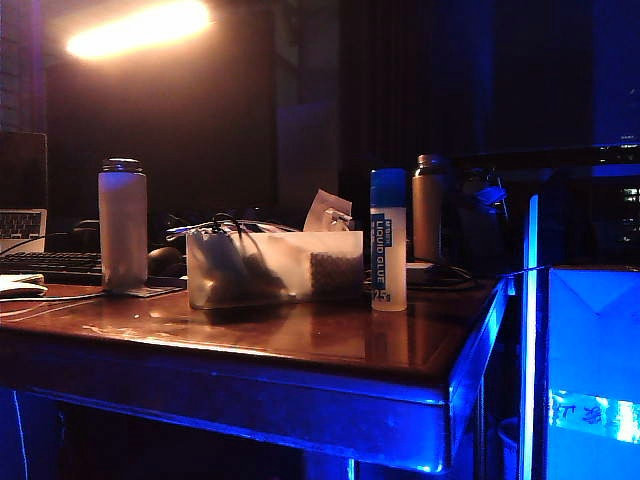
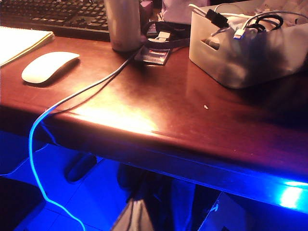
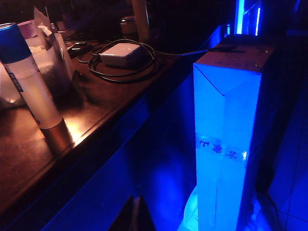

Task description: Pick up the liquid glue and place it into the translucent box.

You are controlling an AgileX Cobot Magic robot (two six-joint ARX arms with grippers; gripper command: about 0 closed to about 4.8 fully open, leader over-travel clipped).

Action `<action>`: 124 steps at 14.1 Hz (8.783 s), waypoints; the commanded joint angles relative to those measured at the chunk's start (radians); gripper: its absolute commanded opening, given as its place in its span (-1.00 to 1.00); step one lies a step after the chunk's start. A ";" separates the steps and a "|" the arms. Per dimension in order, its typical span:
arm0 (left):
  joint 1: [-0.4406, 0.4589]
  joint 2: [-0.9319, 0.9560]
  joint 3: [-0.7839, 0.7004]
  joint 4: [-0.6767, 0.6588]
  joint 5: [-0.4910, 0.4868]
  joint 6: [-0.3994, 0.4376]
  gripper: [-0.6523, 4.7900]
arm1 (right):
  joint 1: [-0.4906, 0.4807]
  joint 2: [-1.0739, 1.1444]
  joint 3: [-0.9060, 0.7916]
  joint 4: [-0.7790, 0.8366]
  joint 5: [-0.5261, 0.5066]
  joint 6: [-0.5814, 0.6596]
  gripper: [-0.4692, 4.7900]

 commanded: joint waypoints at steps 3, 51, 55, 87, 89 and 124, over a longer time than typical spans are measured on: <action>0.000 0.000 -0.003 -0.004 -0.001 0.000 -0.78 | 0.000 0.001 -0.004 0.002 -0.002 0.003 -0.82; -0.032 1.072 1.568 -0.668 0.453 0.105 -0.78 | 0.424 1.868 0.997 0.624 -0.125 -0.210 0.61; -0.032 1.072 1.568 -0.668 0.453 0.106 -0.78 | 0.424 1.867 0.997 0.581 -0.134 -0.206 0.11; -0.032 1.072 1.568 -0.676 0.453 0.105 -0.78 | 0.566 2.176 1.646 0.488 -0.003 -0.212 0.79; -0.032 1.072 1.568 -0.676 0.453 0.105 -0.78 | 0.568 2.171 1.648 0.489 -0.008 -0.212 0.84; -0.030 0.165 1.220 -0.953 0.243 -0.066 -0.78 | 0.582 0.977 1.522 -0.531 0.200 -0.264 -0.83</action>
